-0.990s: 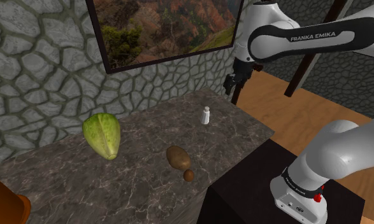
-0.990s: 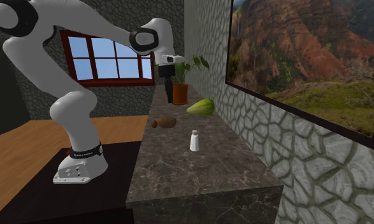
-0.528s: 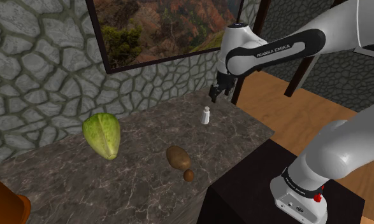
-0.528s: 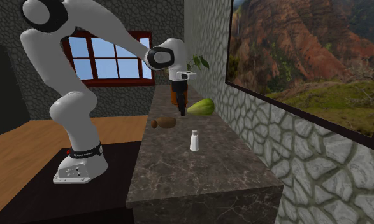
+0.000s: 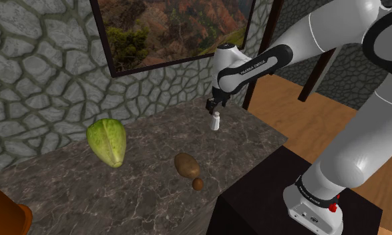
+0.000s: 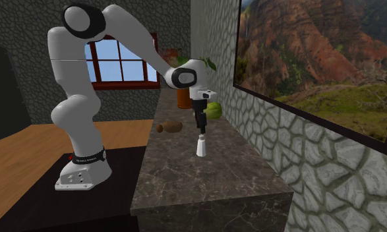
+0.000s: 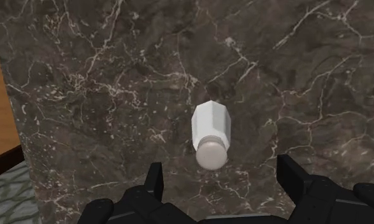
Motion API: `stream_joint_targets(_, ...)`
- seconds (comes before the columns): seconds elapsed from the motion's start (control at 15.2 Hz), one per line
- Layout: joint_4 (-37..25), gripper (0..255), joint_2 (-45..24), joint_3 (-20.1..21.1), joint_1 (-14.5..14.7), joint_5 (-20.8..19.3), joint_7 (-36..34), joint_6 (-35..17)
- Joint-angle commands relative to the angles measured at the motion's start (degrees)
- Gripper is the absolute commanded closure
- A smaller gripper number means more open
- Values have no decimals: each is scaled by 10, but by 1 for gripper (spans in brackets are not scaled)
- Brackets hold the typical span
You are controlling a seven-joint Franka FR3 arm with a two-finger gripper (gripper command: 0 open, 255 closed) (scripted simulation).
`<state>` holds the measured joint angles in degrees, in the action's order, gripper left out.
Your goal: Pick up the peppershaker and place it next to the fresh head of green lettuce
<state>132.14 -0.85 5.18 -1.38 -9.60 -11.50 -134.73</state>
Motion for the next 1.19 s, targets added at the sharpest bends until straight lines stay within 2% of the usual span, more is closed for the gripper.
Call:
stream_joint_targets(0.0,-6,0,-27,-1,-1,-8,-5,-19)
stream_joint_targets(0.46,3,0,-66,-6,-3,-23,-14,-67)
stream_joint_targets(0.92,3,0,-65,-6,-3,-23,-14,-67)
stream_joint_targets(0.99,3,255,-65,-6,-3,-23,-14,-67)
stream_joint_targets(1.12,3,255,-65,-6,-3,-23,-14,-67)
